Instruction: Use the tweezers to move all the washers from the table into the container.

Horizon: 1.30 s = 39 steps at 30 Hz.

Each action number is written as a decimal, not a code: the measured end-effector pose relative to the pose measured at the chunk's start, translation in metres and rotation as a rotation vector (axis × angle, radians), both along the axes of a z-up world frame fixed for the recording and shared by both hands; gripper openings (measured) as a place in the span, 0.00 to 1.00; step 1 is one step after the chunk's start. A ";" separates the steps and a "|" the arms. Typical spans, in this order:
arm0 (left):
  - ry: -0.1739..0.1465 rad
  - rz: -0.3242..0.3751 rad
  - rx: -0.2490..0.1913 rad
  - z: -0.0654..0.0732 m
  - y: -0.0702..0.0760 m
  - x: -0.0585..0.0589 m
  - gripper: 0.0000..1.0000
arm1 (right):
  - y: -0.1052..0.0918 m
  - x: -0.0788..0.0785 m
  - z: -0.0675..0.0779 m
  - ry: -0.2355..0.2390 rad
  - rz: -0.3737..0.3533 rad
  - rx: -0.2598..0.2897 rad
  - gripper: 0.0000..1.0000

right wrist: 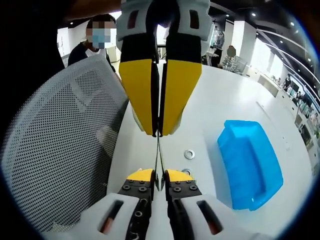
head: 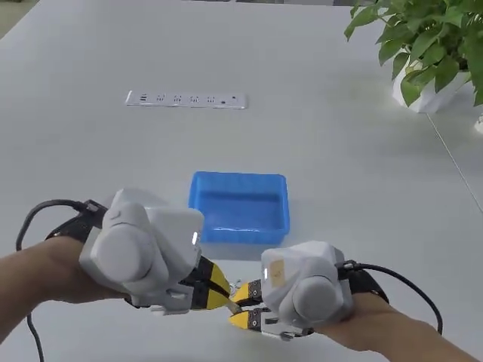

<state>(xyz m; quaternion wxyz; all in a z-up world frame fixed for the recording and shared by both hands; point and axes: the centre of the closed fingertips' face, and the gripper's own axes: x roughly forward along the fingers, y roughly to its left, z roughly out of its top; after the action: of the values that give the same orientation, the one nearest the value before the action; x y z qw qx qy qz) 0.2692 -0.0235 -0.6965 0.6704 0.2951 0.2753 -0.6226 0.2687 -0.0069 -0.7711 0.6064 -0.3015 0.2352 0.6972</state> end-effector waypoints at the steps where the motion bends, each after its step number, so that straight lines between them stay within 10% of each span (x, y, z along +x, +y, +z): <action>1: -0.004 -0.010 -0.011 0.000 -0.002 0.000 0.05 | -0.001 0.000 0.000 0.001 0.000 0.003 0.09; 27: 0.000 -0.014 0.016 -0.006 0.006 0.005 0.05 | -0.012 0.011 0.003 -0.033 -0.015 0.004 0.33; 39: -0.010 0.006 0.036 0.001 0.018 0.016 0.05 | -0.036 0.038 0.005 -0.007 -0.182 0.025 0.57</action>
<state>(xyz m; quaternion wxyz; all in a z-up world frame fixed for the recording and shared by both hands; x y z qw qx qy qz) 0.2854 -0.0053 -0.6956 0.6684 0.3095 0.2840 -0.6138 0.3063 -0.0428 -0.7660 0.6716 -0.2737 0.2509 0.6412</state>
